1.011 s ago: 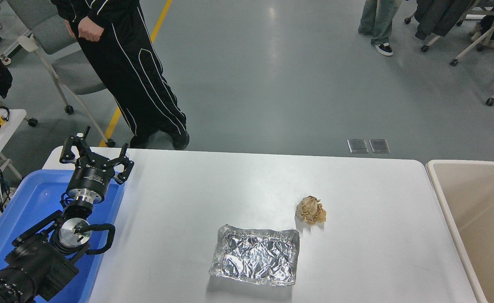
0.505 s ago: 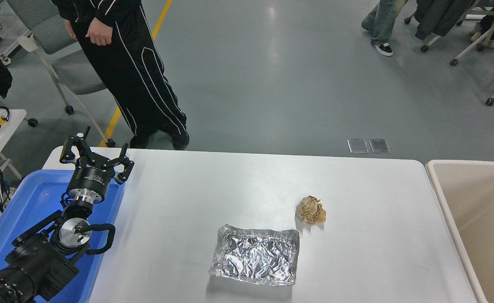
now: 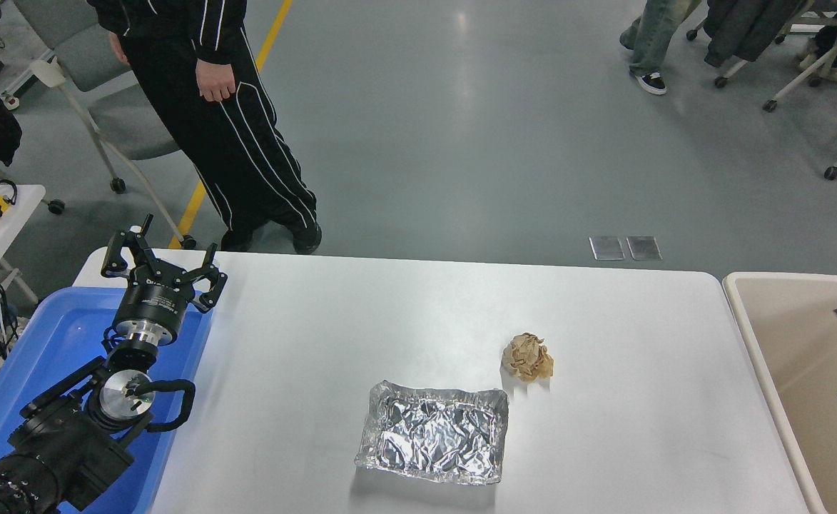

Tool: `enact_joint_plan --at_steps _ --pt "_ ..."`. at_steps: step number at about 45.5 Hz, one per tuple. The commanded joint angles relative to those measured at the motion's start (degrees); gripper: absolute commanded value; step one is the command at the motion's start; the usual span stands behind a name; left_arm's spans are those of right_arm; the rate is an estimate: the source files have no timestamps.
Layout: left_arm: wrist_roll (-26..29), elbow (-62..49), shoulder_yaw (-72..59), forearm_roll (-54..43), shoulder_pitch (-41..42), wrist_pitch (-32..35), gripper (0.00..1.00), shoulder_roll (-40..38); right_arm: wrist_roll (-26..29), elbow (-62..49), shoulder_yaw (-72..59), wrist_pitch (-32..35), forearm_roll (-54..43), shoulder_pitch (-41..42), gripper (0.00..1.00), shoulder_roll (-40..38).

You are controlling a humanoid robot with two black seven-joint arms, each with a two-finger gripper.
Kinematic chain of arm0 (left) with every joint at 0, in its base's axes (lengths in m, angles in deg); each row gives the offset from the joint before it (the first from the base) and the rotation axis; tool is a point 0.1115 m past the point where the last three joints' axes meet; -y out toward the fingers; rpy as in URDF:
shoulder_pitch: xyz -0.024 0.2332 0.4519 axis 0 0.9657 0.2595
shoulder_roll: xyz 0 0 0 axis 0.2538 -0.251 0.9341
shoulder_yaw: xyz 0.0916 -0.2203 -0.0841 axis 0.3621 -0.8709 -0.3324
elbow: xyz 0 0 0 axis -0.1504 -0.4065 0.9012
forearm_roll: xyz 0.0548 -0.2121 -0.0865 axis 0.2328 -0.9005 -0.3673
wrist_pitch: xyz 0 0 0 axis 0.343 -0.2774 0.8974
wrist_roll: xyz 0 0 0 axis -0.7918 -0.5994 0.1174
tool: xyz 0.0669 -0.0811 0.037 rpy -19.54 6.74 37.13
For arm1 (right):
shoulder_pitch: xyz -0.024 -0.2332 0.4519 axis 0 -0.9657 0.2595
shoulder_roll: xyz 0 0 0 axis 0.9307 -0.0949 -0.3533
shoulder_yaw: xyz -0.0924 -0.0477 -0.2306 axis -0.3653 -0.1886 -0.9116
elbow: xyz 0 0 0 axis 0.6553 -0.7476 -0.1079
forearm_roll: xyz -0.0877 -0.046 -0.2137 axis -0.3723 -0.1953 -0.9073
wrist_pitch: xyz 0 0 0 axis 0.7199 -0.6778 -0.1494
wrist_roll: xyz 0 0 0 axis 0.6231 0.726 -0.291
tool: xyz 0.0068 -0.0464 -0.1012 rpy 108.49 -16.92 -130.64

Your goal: Dispose of the paper cup in the dustbin

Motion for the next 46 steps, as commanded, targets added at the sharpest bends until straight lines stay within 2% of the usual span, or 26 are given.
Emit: enact_joint_plan --at_steps 1,10,19,24,27,38,46 --pt "0.0 0.0 0.0 0.0 0.0 0.0 1.0 0.1 -0.1 8.4 14.3 0.0 0.1 6.4 0.99 -4.3" --pt "0.0 0.0 0.0 0.0 0.0 0.0 1.0 0.0 -1.8 25.4 29.1 0.1 0.0 8.7 0.99 -9.4" --pt "0.0 0.0 0.0 0.0 0.0 0.0 1.0 0.0 -14.1 40.8 44.8 0.4 -0.9 5.0 0.99 -8.3" --pt "0.0 0.0 0.0 0.0 0.0 0.0 1.0 0.0 -19.6 42.3 46.5 0.4 -0.9 3.0 0.99 -6.9" --pt "0.0 0.0 0.0 0.0 0.0 0.0 1.0 0.0 -20.9 42.1 47.2 0.4 -0.9 2.0 0.99 -5.9" --pt "0.0 0.0 0.0 0.0 0.0 0.0 1.0 0.0 -21.1 42.3 53.9 0.2 -0.9 -7.1 0.99 -2.2" --pt "0.0 0.0 0.0 0.0 0.0 0.0 1.0 0.0 -21.1 43.9 63.8 1.4 -1.0 -15.3 0.99 3.6"
